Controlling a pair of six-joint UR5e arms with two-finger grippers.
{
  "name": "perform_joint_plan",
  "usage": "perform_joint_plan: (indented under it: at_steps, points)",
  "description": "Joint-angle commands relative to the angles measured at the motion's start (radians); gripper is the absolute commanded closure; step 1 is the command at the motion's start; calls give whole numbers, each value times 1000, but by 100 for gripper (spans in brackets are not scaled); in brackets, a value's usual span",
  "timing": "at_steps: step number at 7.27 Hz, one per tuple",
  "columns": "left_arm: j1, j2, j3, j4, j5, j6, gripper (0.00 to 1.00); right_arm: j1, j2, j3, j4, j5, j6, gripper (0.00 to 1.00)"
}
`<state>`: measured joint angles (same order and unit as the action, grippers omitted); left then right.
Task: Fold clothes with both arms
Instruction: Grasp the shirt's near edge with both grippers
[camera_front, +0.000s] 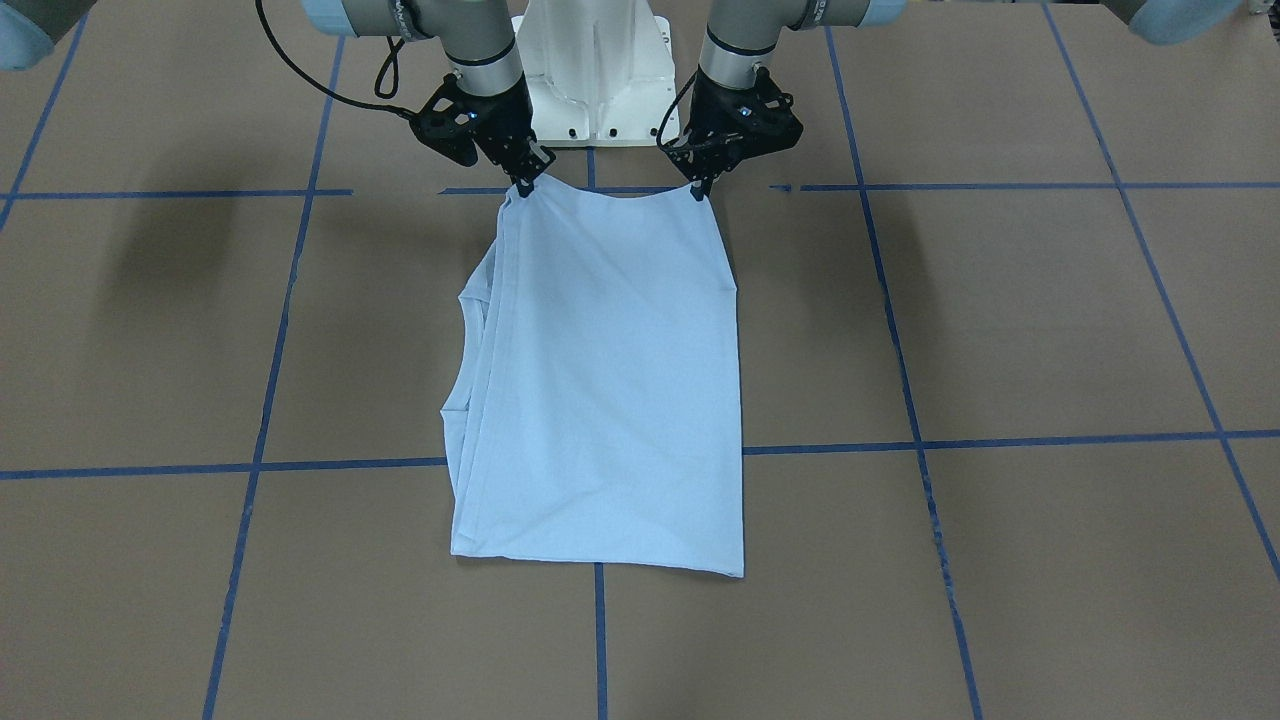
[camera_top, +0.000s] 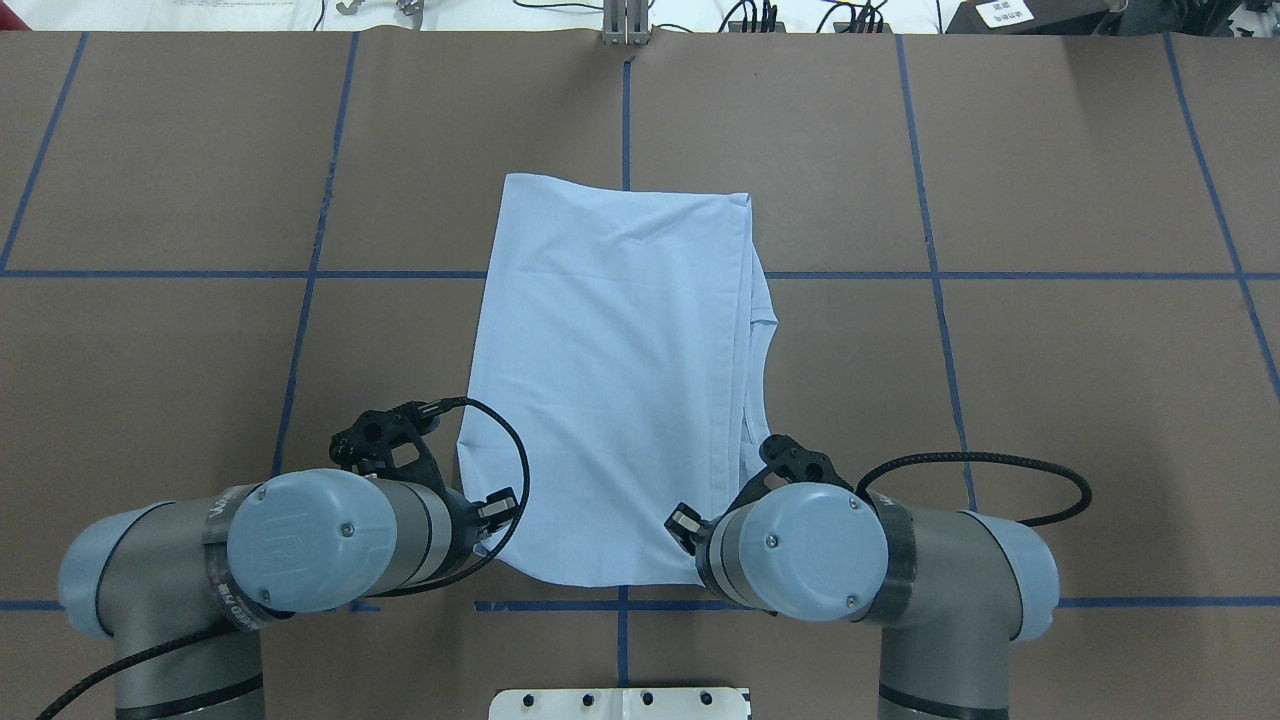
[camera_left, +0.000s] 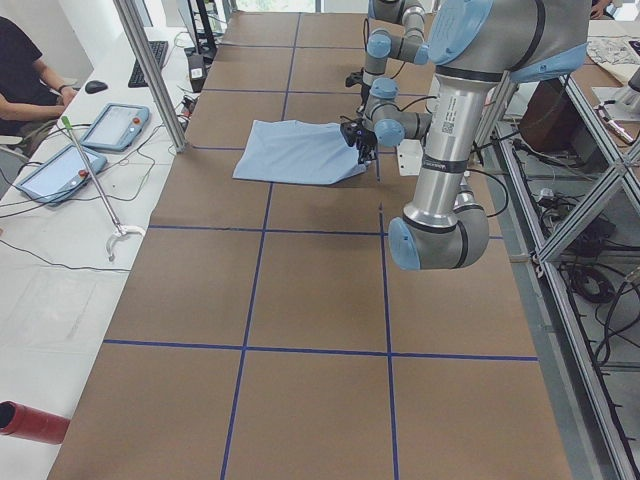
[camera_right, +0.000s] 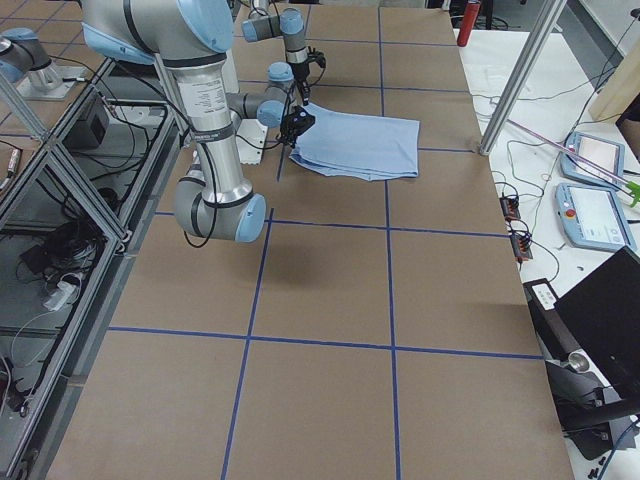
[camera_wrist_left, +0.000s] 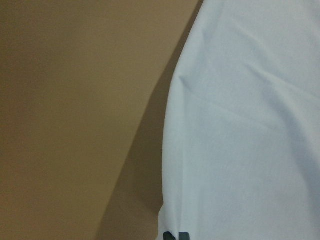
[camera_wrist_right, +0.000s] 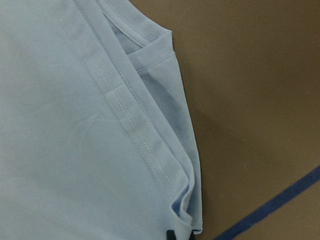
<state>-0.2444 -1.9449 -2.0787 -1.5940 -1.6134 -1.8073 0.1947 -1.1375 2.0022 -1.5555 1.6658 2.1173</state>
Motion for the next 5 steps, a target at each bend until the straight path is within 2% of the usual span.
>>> perform_joint_plan:
  at_steps: [1,2,5]
  points:
    - [42,6,-50,58,3,0,100,-37,-33,53,-6,-4,0,100]
    - [51,14,-50,58,3,-1,100,-35,-62,58,-5,-6,-2,100]
    - [56,14,-34,58,4,5,100,14,-61,17,-5,-9,-7,100]
